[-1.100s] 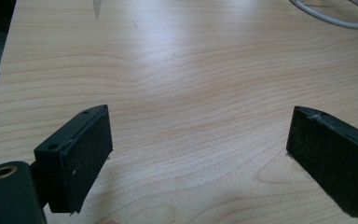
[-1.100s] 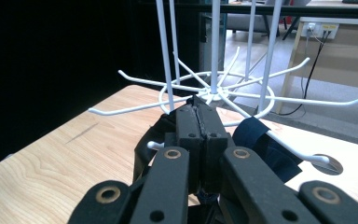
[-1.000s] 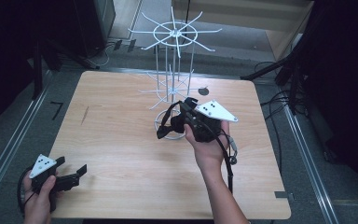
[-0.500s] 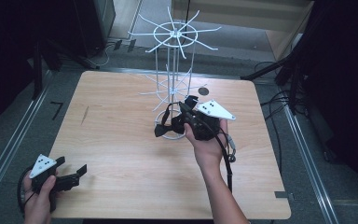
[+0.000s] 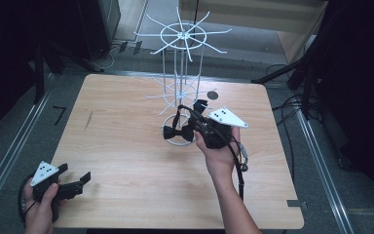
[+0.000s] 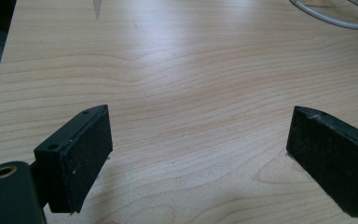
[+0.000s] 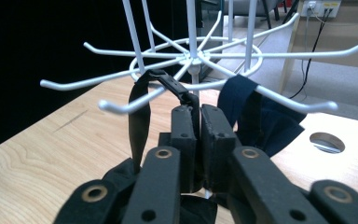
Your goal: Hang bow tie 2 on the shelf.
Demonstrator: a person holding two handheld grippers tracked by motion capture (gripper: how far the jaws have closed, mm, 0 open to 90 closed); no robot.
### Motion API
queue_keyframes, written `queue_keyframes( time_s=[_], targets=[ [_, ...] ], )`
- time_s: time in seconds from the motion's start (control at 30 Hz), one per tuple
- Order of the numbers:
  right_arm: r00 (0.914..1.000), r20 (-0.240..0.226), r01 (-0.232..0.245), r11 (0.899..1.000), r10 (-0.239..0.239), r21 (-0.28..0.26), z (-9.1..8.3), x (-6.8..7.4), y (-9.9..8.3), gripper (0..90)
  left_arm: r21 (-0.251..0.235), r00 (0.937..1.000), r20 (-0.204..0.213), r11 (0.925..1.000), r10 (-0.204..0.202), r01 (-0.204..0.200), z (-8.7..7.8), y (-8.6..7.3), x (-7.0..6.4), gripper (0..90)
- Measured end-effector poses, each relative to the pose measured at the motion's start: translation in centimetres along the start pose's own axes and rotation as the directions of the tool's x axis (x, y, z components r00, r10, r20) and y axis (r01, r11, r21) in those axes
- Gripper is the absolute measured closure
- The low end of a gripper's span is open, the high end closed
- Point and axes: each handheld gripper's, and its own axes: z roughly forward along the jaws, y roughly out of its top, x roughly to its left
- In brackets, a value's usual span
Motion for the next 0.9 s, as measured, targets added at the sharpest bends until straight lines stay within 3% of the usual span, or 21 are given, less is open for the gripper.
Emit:
queue_keyframes(
  time_s=[0.33, 0.4, 0.53, 0.73, 0.9],
  targets=[
    [0.9999, -0.009, 0.009, 1.000, -0.009, 0.009, -0.4, -0.2, -1.0, 71.3, 0.001, 1.0000, -0.001, 1.0000, 0.000, 0.000, 0.0, 0.0, 0.0, 7.4],
    [0.9997, -0.020, 0.014, 1.000, -0.013, 0.004, -0.5, -0.2, -1.1, 66.1, 0.001, 1.0000, -0.001, 1.0000, 0.000, 0.000, 0.0, 0.0, 0.0, 7.4],
    [0.9992, -0.039, 0.003, 1.000, -0.003, 0.006, -0.8, -0.2, -1.3, 47.2, 0.001, 1.0000, -0.001, 1.0000, 0.001, -0.001, 0.0, 0.0, 0.0, 7.4],
    [0.9940, -0.105, -0.031, 1.000, 0.031, 0.002, -1.4, -0.4, -1.5, 26.8, 0.002, 1.0000, -0.002, 1.0000, 0.003, -0.003, 0.0, 0.0, 0.0, 7.4],
    [0.9898, -0.140, -0.027, 1.000, 0.028, 0.012, -2.1, -0.5, -1.7, 23.3, 0.001, 1.0000, -0.005, 1.0000, 0.003, -0.003, 0.0, 0.0, -0.1, 7.4]
  ],
)
